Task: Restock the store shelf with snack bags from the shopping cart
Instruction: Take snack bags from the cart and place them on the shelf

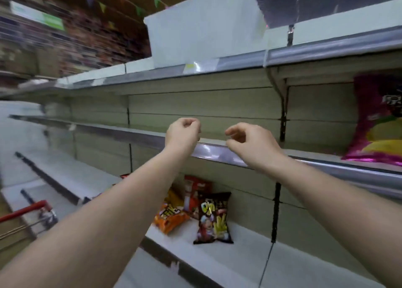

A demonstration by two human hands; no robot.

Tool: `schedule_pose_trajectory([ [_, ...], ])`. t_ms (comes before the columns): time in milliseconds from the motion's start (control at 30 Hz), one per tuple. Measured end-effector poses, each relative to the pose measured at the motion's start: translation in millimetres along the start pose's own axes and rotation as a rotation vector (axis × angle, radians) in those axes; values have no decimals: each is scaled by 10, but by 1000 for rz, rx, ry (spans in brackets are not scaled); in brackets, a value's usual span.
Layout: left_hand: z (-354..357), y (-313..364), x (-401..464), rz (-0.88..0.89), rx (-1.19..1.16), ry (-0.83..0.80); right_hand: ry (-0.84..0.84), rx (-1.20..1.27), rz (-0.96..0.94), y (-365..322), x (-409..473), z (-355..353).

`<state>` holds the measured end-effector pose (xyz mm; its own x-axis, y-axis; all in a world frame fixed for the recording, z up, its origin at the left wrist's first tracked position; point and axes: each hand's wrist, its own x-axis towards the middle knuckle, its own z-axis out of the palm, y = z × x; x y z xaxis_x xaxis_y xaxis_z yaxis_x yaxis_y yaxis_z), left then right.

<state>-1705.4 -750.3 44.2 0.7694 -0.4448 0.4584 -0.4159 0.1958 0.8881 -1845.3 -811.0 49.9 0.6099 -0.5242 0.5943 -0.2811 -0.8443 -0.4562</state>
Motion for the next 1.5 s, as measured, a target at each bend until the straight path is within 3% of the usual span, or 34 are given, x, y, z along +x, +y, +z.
schedule_pose_trajectory([
  [267,-1491,-721,-34,-142,99,151,-229,113,-104,-875,-15,1276],
  [500,-2872,-1429,-55,-338,204,239,-432,188,-50,-1555,-159,2581],
  [700,-3589,-2058,-278,-510,227,251,-588,221,20,-1769,-397,3471],
  [1200,-3797,-3640,-805,-945,227,424,-1072,248,130,-1201,-786,5246],
  [1500,-3632,-4432,-973,-1204,172,495,-1178,43,-78,-882,-852,6170],
])
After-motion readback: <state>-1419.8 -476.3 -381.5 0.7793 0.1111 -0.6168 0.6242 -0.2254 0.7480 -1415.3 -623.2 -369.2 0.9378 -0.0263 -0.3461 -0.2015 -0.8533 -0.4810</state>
